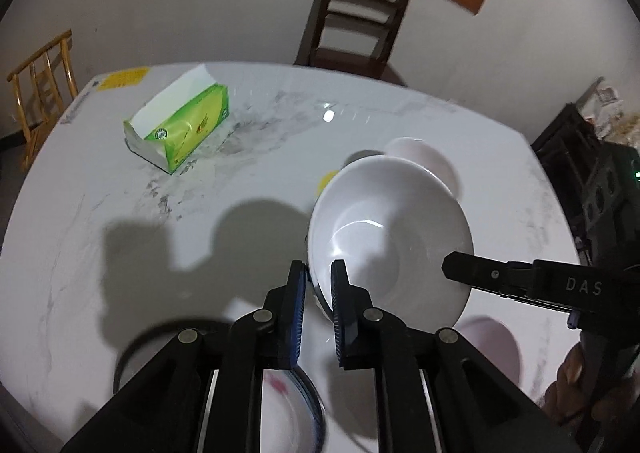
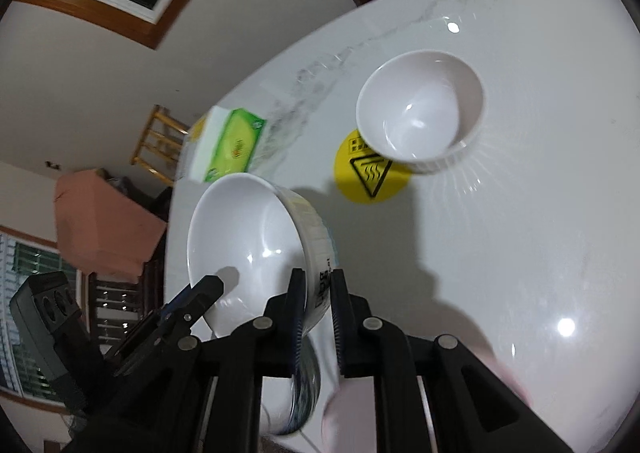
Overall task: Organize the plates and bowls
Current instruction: 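Lift the blue-print bowl and lower it into the pink bowl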
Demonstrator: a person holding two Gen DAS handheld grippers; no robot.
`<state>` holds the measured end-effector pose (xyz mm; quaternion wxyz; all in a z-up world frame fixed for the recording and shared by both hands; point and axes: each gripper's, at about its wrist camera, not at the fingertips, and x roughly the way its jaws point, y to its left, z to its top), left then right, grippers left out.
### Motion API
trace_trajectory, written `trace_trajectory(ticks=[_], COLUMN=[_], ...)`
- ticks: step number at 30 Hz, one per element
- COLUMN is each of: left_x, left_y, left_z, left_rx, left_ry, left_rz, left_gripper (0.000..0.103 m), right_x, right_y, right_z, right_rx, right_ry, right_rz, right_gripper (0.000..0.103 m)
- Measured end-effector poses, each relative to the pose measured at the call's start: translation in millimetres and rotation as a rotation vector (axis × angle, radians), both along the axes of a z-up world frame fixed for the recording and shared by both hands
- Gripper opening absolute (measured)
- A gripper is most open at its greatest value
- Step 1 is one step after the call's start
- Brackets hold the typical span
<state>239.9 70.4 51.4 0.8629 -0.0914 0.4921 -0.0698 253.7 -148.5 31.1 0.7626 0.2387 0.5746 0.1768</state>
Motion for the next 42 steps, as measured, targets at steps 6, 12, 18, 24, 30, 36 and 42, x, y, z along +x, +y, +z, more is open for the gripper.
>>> trace_trajectory(ticks=[6, 12, 18, 24, 30, 36, 42], left_x=[-59, -100, -113, -113, -105, -98, -98], left_y=[-30, -62, -82, -92, -94, -94, -95], left_z=[26, 26, 7, -6, -21, -31, -35], left_rx=[-0.027, -0.027, -0.035, -0.018, -0.017, -0.019, -0.006], left_ry=[-0.066, -0.071, -0.028, -0.007, 0.031, 0.053, 0.065], left_rz=[-0.052, -0.106, -0.126, -0.119, -0.112, -0.106, -0.109], left_gripper=[0.011, 0.01, 0.01, 0.01, 0.01, 0.01, 0.011], right_x=[-69, -114, -131, -131, -129, -122, -123], right_y=[-32, -63, -82, -92, -90, -90, -88], right_z=[22, 23, 11, -2, -11, -18, -22], right_rx=[0.016, 0.001, 0.005, 0.004, -0.029, -0.036, -0.055], right_ry=[-0.044, -0.063, -0.055, -0.048, -0.049, -0.038, -0.027], right_rz=[-0.001, -0.017, -0.045, -0.056, -0.052, -0.054, -0.043], right_gripper=[0.013, 0.014, 0.014, 0.014, 0.014, 0.014, 0.014])
